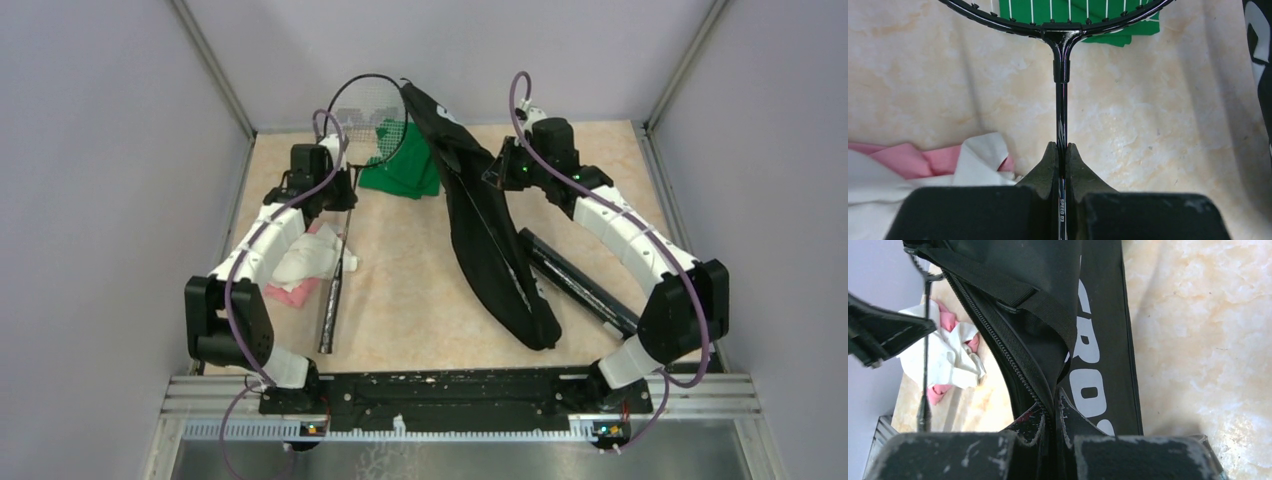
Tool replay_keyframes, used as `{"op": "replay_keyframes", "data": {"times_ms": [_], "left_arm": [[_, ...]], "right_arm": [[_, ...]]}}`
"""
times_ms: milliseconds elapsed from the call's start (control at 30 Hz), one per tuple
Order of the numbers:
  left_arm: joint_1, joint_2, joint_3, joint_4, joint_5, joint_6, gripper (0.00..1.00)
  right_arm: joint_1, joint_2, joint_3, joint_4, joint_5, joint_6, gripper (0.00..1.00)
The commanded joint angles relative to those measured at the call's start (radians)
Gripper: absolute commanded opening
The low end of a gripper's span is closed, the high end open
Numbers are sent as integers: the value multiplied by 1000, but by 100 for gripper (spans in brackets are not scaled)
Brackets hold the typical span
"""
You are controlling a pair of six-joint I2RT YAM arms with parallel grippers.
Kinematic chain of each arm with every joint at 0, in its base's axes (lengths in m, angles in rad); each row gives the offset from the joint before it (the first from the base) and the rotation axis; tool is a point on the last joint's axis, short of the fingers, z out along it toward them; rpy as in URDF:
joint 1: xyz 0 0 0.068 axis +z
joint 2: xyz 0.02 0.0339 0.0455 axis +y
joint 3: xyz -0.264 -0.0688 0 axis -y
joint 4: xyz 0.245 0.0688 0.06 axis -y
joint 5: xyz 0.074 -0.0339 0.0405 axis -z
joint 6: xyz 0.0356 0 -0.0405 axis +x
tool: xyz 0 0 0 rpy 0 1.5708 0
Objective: Pack up the badminton gear
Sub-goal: Pick up the racket from the center of the board, then place the racket in the racket bag.
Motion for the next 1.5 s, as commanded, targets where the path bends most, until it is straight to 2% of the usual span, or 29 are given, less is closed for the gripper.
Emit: {"op": "replay_keyframes", "data": {"times_ms": [0, 300, 633, 867, 1233, 1467], "left_arm": [[6, -122, 39, -48, -32, 159, 0], [6, -248, 23, -161, -87, 331, 0], [3, -272, 22, -277, 17, 485, 0], [-4, -296, 20, -376, 52, 602, 0], [-21, -349, -40, -434, -38, 745, 0], [-100, -325, -76, -455, -145, 776, 0]], "right_arm": [[43, 12, 103, 54, 86, 61, 0], [98, 57, 169, 12, 235, 128, 0], [154, 141, 245, 3, 371, 135, 0], [171, 220, 313, -5, 383, 153, 0], [188, 345, 458, -58, 387, 173, 0], [202, 393, 518, -76, 391, 172, 0]]}}
